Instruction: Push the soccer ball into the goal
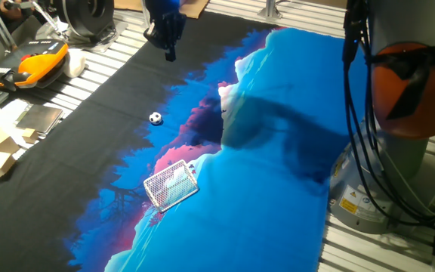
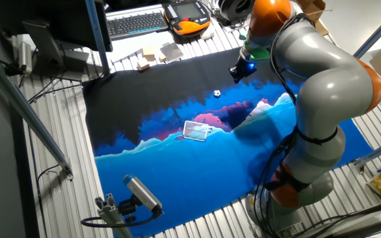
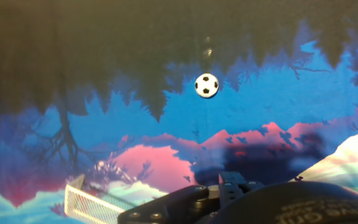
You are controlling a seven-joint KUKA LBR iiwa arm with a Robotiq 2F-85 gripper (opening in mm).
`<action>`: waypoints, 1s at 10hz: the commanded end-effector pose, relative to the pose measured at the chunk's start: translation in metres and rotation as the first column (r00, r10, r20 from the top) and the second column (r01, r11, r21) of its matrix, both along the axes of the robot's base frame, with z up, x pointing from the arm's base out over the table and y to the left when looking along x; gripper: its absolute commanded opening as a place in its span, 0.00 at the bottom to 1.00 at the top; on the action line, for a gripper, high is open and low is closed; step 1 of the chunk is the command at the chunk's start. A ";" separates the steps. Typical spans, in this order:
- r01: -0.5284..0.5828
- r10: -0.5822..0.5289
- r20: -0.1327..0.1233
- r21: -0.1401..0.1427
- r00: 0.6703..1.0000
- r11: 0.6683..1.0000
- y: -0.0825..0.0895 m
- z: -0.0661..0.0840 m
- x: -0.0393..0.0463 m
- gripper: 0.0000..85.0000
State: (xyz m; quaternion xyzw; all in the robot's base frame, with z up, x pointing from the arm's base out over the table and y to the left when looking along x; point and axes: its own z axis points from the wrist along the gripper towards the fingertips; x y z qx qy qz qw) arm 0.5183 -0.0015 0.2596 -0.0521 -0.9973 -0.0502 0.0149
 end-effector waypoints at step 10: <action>0.079 -0.079 0.040 -0.011 0.996 0.997 0.000 0.000 0.0001 0.00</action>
